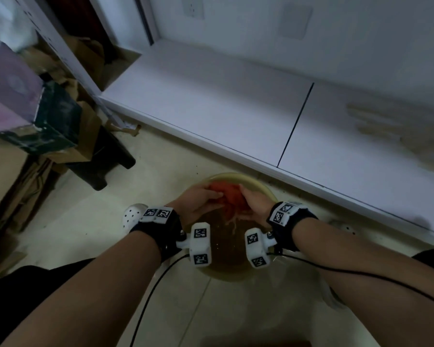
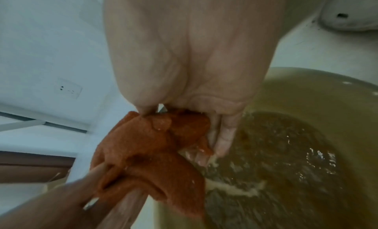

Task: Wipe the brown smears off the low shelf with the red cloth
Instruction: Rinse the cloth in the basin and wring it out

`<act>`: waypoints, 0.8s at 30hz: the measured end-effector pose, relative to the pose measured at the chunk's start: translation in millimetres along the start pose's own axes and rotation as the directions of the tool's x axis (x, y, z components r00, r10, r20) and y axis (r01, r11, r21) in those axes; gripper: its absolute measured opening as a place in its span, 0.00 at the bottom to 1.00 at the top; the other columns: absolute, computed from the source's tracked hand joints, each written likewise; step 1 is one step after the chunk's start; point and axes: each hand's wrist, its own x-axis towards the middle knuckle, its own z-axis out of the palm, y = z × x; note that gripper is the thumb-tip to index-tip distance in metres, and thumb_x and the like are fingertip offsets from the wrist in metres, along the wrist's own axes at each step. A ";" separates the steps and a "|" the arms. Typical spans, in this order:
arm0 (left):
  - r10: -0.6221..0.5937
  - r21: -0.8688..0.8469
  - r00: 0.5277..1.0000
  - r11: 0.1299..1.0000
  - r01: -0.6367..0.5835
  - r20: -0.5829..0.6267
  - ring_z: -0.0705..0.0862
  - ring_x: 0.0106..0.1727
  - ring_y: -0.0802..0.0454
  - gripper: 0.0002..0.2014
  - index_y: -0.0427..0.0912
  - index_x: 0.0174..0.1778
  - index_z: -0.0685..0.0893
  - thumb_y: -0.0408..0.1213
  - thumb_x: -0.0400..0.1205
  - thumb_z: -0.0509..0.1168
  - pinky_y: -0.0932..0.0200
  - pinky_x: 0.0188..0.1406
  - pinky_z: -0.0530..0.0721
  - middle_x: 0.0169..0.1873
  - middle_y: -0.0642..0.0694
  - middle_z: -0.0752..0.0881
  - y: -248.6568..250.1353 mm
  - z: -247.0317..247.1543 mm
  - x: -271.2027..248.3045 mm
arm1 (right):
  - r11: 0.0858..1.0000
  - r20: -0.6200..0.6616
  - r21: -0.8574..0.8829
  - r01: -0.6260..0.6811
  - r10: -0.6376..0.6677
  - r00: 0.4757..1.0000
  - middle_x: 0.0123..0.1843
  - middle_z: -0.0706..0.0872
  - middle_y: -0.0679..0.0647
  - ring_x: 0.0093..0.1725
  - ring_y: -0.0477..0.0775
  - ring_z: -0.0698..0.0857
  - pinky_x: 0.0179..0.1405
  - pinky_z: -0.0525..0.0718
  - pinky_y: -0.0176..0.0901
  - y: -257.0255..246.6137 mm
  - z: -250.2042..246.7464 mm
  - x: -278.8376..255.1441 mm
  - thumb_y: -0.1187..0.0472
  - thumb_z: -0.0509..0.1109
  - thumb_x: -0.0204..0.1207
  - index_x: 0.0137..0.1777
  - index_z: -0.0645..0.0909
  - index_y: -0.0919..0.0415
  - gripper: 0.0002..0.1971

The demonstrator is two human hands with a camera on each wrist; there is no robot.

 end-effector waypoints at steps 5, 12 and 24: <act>0.129 -0.036 0.980 0.990 -0.136 -0.151 0.86 0.48 0.44 0.11 0.32 0.55 0.79 0.18 0.81 0.59 0.55 0.50 0.89 0.47 0.36 0.84 4.4 13.9 -11.8 | 0.992 0.113 0.126 0.005 -0.019 0.993 0.60 0.83 0.63 0.49 0.59 0.85 0.62 0.83 0.57 -9.5 5.9 -19.5 0.39 0.52 0.83 0.72 0.71 0.58 0.28; 0.471 0.741 0.878 0.619 -0.259 -0.086 0.82 0.41 0.53 0.10 0.46 0.38 0.77 0.26 0.77 0.67 0.68 0.39 0.79 0.39 0.49 0.81 9.5 20.2 -36.0 | 0.938 0.237 0.336 -0.080 -0.002 0.971 0.61 0.80 0.64 0.46 0.59 0.86 0.32 0.90 0.42 -18.9 13.1 -47.7 0.46 0.62 0.81 0.68 0.74 0.60 0.21; 0.343 0.888 0.820 -0.193 -0.417 0.459 0.72 0.73 0.49 0.38 0.45 0.81 0.58 0.27 0.76 0.66 0.61 0.67 0.77 0.83 0.47 0.51 5.1 19.0 -55.5 | 0.977 0.144 0.196 -0.089 0.061 0.988 0.48 0.80 0.63 0.45 0.56 0.83 0.34 0.87 0.38 -22.8 3.2 -68.0 0.69 0.61 0.78 0.64 0.72 0.65 0.14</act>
